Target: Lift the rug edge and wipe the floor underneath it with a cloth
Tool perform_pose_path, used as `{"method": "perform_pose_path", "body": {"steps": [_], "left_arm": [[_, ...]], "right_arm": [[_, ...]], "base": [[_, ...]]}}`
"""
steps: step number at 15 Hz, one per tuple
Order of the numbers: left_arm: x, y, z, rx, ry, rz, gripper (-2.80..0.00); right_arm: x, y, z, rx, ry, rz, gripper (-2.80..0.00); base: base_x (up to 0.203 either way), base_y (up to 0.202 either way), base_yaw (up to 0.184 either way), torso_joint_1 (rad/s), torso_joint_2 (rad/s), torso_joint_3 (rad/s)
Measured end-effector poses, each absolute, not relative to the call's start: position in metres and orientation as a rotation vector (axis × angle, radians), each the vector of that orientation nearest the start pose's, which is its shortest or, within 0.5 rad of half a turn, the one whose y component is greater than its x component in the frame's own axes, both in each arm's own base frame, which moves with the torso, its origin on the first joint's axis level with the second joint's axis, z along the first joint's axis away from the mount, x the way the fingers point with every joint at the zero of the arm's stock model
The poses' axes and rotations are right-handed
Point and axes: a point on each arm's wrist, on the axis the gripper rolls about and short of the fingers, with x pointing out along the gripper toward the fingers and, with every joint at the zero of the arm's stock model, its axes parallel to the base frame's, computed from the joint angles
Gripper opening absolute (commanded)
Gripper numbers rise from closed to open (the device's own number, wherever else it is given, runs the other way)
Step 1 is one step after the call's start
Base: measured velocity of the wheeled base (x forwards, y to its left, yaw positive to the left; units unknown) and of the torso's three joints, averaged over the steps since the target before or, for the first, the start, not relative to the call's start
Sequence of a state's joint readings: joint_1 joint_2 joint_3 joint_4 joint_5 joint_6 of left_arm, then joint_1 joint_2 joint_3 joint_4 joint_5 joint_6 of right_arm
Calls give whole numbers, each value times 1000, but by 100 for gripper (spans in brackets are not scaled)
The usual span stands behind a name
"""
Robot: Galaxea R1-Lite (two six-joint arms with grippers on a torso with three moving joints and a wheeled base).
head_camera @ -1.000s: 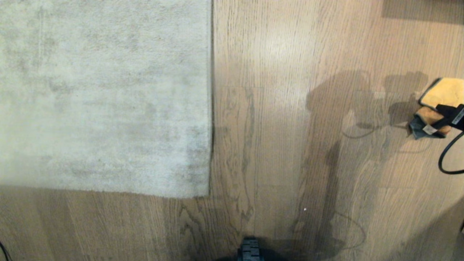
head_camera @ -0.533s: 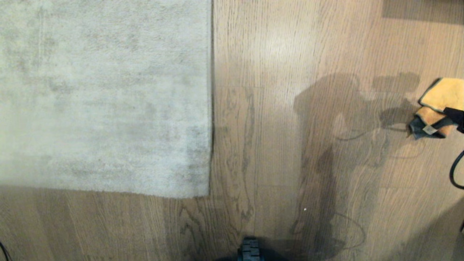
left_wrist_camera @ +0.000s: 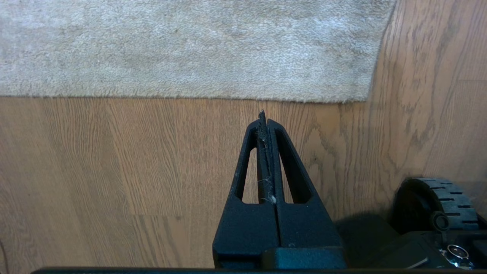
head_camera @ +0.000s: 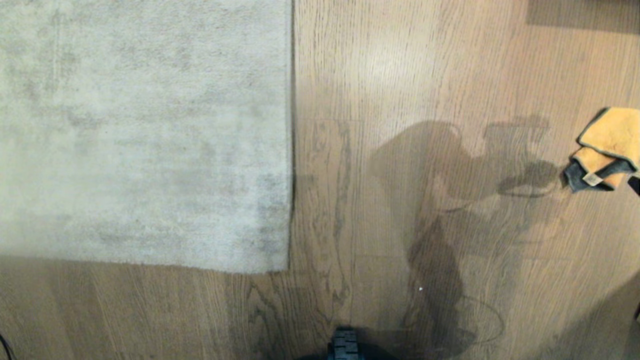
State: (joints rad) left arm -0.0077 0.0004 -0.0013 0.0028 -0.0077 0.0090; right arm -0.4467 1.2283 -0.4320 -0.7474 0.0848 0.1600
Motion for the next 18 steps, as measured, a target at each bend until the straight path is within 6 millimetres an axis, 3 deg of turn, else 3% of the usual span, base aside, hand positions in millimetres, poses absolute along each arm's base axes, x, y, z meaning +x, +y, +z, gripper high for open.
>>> {"method": "perform_pose_path", "body": {"steps": [4, 5, 13, 18], "left_arm": [[-23, 0, 76, 9, 2, -16, -280], [-23, 0, 76, 9, 2, -15, -280], [-23, 0, 76, 9, 1, -15, -280], [-23, 0, 76, 9, 2, -16, -280]], "right_arm": [[139, -64, 205, 125, -8, -356, 0], [135, -62, 206, 122, -19, -354, -280], [117, -52, 198, 118, -28, -307, -280], [98, -33, 184, 105, -22, -160, -280]], "base": [[0, 0, 0, 0, 0, 0], [0, 0, 0, 0, 0, 0], [0, 0, 0, 0, 0, 0], [0, 0, 0, 0, 0, 0]]}}
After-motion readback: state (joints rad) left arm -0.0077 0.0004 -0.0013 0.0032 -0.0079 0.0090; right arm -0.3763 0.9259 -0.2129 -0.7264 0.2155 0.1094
